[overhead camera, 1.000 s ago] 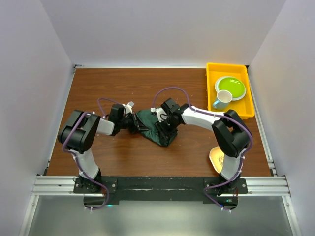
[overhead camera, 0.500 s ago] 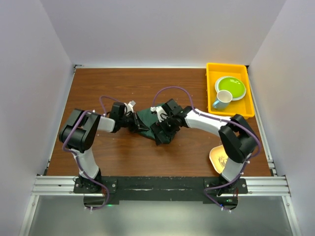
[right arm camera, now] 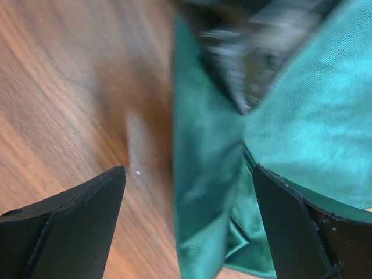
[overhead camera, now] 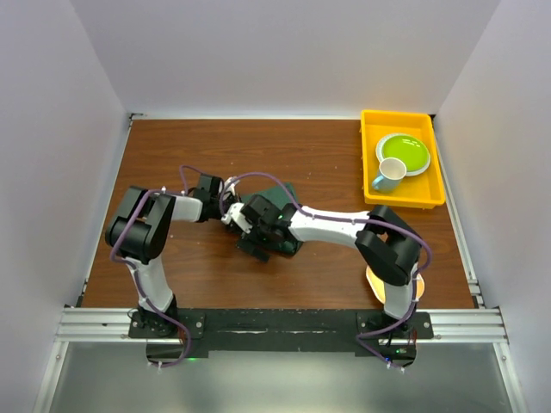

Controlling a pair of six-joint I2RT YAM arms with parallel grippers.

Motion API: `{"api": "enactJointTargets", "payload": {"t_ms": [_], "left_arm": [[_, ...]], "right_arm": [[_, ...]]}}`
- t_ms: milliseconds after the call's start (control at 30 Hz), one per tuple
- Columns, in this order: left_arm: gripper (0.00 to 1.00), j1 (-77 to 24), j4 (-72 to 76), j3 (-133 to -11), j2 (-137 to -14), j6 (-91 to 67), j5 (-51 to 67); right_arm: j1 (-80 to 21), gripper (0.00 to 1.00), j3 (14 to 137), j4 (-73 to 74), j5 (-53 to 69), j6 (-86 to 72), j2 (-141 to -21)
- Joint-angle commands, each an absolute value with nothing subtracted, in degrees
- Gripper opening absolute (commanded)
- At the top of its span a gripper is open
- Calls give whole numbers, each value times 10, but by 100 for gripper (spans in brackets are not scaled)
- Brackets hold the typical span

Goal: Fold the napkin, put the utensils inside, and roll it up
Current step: Roll the napkin with the utensil

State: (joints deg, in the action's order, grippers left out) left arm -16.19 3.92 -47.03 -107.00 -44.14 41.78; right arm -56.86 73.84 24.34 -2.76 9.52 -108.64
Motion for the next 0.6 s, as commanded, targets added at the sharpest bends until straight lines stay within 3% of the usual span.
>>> {"api": "enactJointTargets", "payload": {"t_ms": [0,233,567], "left_arm": [[0,-156,-85,-458,-1112,-382,347],[0,-149,-103,-466,-1120,-370,350],[0,-140,-120,-475,-1119,-354,353]], "right_arm": [[-606,91,747,185,-128,146,-1086],[-609,71,763,187,-124,130,-1137],[-593,63,751,180,-107,106,-1176]]}}
